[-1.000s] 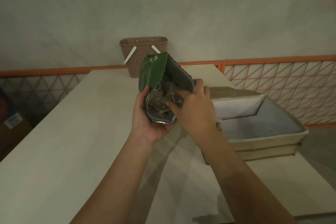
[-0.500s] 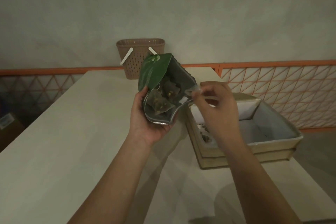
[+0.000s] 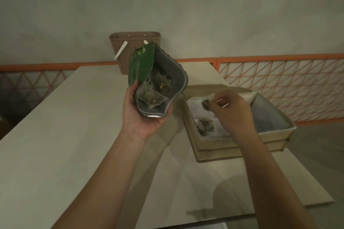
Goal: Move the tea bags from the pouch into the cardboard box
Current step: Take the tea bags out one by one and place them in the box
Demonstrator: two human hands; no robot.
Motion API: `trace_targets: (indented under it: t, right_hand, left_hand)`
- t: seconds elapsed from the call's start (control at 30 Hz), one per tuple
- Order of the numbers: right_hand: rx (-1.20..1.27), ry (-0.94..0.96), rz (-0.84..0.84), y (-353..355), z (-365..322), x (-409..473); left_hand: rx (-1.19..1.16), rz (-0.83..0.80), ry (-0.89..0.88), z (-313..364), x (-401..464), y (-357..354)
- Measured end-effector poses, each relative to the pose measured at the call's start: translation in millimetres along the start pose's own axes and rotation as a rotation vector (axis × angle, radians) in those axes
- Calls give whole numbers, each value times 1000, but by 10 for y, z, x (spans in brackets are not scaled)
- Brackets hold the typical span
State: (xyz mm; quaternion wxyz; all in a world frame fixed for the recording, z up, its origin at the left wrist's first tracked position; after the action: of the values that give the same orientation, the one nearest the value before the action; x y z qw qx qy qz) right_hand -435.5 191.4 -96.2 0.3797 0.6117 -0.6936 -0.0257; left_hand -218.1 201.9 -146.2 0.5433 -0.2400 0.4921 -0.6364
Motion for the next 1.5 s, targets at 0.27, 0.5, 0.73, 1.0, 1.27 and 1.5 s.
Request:
trace_targets:
  t: [0.27, 0.5, 0.73, 1.0, 1.27, 1.5]
  right_hand:
    - [-256, 76, -252, -194, -69, -116]
    - [-474, 223, -276, -416, -324, -305]
    - [-474, 253, -249, -636, -381, -224]
    - [-7, 320, 203, -388, -711, -233]
    - [-193, 291, -74, -909, -979, -118]
    - [-277, 253, -138, -987, -966, -140]
  left_hand:
    - [-1, -33, -11, -17, 16, -9]
    - [26, -46, -16, 4, 5, -8]
    - [39, -37, -18, 83, -53, 35]
    - [74, 17, 11, 76, -77, 43]
    - [95, 12, 13, 44, -93, 11]
    - [112, 9, 2, 16, -105, 19]
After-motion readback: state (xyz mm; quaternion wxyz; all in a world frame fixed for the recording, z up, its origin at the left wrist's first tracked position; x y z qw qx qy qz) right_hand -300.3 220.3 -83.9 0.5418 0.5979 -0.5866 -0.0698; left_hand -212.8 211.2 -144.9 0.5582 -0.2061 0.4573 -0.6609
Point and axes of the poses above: each hand's wrist, its own x-axis towards the middle knuckle, its own y-axis out of the back of the hand, z = x × y, the point moved 10 cm from there along x, towards the middle knuckle, and after that the axes turned 14 degrees about y, right-handed, at the moved point
